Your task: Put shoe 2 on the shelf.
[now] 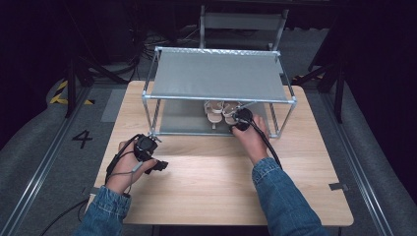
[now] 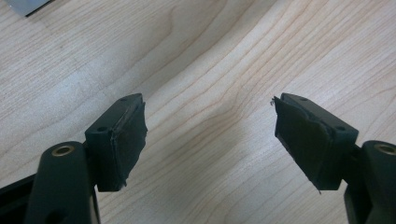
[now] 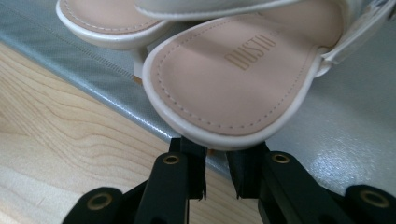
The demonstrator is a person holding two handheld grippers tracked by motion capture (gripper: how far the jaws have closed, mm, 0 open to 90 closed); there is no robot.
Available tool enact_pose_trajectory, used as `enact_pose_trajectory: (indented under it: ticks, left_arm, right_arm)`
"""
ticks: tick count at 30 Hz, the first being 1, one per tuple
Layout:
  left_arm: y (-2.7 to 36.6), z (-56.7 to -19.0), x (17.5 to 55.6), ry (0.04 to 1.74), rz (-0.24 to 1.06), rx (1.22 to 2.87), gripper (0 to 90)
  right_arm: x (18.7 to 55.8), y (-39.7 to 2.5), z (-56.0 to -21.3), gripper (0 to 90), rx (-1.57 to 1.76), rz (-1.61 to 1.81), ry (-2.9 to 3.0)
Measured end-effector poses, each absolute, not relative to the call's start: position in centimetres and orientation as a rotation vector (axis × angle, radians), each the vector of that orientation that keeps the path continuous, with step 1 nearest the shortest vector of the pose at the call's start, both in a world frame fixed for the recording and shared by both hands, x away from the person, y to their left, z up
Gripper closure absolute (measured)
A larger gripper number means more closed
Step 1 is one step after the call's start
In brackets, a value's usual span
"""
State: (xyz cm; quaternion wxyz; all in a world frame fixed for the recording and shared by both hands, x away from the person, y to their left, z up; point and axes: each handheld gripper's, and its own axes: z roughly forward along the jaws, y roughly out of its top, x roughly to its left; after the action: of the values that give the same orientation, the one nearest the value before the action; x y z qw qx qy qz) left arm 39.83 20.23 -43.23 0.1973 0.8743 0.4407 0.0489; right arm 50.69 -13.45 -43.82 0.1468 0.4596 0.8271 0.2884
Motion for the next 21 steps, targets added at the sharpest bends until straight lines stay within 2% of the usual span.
enact_pose_trajectory:
  ticks: [18, 21]
  left_arm:
    - [19.6, -43.2, 40.3, 1.202, 0.127, 2.462, 25.4]
    - [19.5, -43.2, 40.4, 1.202, 0.120, 2.459, 25.4]
  right_arm:
    - [51.9, -12.9, -45.3, 80.1, 1.322, 0.878, 2.329]
    - [51.9, -13.0, -45.4, 77.3, 1.307, 0.875, 2.325]
